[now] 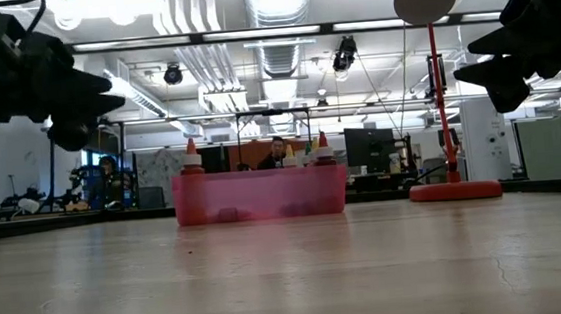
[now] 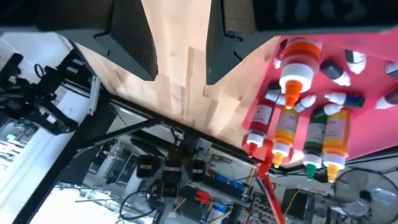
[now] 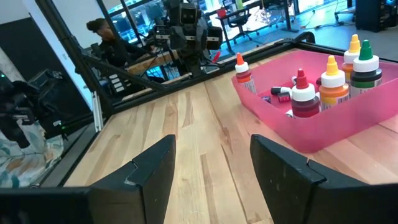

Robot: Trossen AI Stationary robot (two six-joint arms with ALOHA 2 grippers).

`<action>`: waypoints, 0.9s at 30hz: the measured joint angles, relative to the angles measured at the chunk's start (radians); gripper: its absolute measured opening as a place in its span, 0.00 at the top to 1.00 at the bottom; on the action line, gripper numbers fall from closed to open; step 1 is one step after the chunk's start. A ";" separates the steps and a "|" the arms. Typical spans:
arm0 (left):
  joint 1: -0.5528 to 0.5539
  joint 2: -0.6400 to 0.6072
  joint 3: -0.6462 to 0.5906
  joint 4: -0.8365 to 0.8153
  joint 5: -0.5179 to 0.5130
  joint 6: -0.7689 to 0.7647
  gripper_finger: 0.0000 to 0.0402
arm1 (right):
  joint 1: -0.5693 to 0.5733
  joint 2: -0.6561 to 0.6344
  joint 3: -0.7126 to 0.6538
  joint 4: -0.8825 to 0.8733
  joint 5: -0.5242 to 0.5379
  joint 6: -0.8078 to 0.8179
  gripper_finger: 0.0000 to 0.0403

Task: Pick & Place food coloring
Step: Return to Home Position

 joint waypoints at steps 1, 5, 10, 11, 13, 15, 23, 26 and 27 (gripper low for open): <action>0.000 0.006 -0.001 0.003 -0.004 0.000 0.73 | 0.000 0.000 0.000 0.000 0.000 0.000 0.50; 0.000 0.017 -0.003 0.008 -0.007 0.000 0.73 | 0.000 0.000 0.000 0.000 0.000 0.000 0.50; 0.000 0.017 -0.003 0.008 -0.007 0.000 0.73 | 0.000 0.000 0.000 0.000 0.000 0.000 0.50; 0.000 0.017 -0.004 0.008 -0.007 0.000 0.73 | 0.000 0.000 0.000 0.000 0.000 0.000 0.50; 0.000 0.018 -0.004 0.008 -0.007 0.000 0.73 | 0.000 0.000 0.000 0.000 0.000 0.000 0.50; 0.000 0.017 -0.004 0.008 -0.007 0.000 0.73 | 0.000 0.000 0.000 0.000 0.000 0.000 0.50; 0.000 0.018 -0.004 0.007 -0.006 0.000 0.73 | 0.000 0.000 0.000 0.000 0.000 0.000 0.50; 0.000 0.018 -0.004 0.007 -0.006 0.000 0.73 | 0.000 0.000 0.000 0.000 0.000 0.000 0.50; 0.000 0.018 -0.004 0.007 -0.006 0.000 0.73 | 0.000 0.000 0.000 0.000 0.000 0.000 0.50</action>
